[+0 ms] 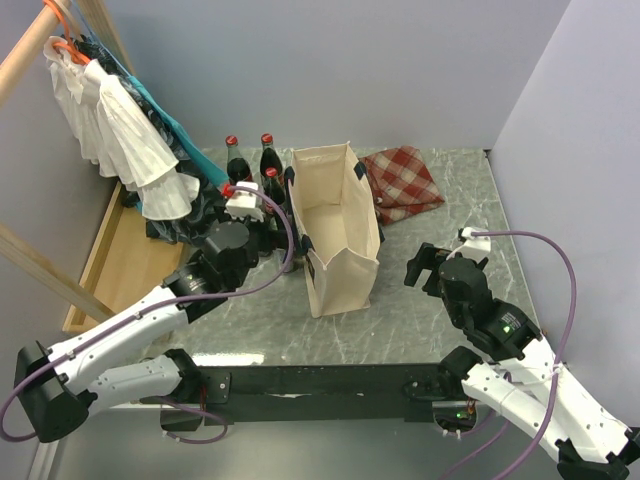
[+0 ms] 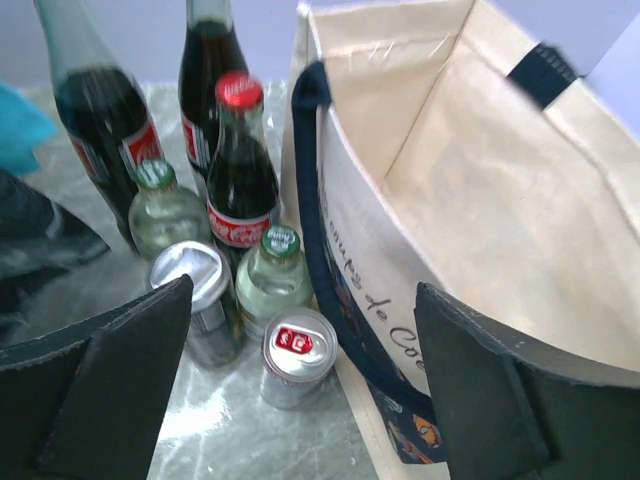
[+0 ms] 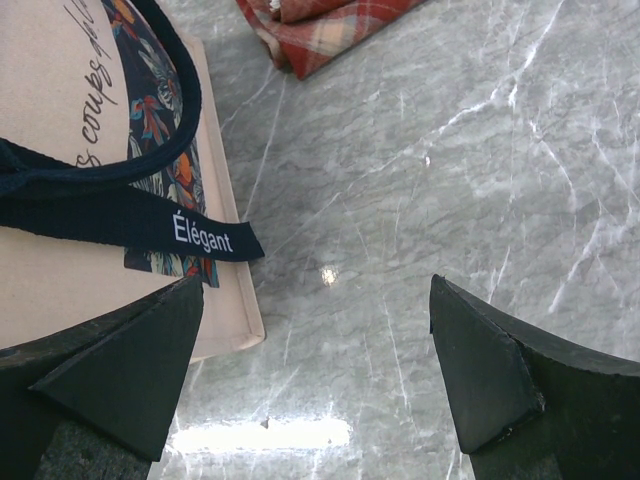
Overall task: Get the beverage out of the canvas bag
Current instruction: Place the drink at the center of the board, then reset both arms
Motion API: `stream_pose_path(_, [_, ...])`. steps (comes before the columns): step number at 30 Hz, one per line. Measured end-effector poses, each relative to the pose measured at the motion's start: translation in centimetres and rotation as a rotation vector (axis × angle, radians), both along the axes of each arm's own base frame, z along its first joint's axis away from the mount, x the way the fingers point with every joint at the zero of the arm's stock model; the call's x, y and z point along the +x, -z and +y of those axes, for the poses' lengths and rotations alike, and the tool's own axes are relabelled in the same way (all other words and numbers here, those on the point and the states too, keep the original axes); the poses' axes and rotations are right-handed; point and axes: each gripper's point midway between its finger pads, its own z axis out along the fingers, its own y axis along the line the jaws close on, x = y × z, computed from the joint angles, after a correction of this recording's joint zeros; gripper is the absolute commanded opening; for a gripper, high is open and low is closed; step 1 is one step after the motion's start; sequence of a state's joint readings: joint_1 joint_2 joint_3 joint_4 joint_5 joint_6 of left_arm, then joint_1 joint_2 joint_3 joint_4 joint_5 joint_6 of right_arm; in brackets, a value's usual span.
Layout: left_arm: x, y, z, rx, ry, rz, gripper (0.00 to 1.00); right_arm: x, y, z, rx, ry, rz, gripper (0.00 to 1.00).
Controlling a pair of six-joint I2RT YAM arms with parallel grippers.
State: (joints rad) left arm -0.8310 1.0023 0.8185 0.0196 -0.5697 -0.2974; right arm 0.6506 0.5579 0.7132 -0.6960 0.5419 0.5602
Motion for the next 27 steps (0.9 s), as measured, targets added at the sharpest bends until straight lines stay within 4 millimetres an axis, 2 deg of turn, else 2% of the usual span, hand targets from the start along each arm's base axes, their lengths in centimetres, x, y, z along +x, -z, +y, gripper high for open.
stream_pose_path(3, [-0.1,-1.5,0.0,0.015,0.02,-0.021,0.86,0.0,0.0,0.0,0.0,-0.001,0.0,1.0])
stream_pose_path(5, [-0.2,-2.6,0.0,0.028,0.037,-0.034,0.89,0.0,0.0,0.0,0.0,-0.002,0.0,1.0])
stream_pose_path(8, [-0.1,-3.8,0.4,0.032,0.056,-0.05,0.99,0.0,0.0,0.0,0.0,-0.002,0.0,1.0])
stream_pose_path(11, [0.6,-4.6,2.0,0.015,0.04,-0.057,0.96,0.0,0.0,0.1,0.0,-0.003,0.0,1.0])
stream_pose_path(15, [1.3,-5.1,3.5,-0.005,0.031,-0.057,0.96,0.0,0.0,0.1,0.0,-0.003,0.0,1.0])
stream_pose_path(23, [2.8,-5.4,4.3,-0.049,0.058,-0.031,0.96,-0.1,0.0,0.1,0.003,-0.007,0.0,1.0])
stream_pose_path(27, [3.7,-5.7,6.0,-0.082,0.029,-0.033,0.96,-0.2,-0.3,0.2,0.012,-0.012,-0.009,1.0])
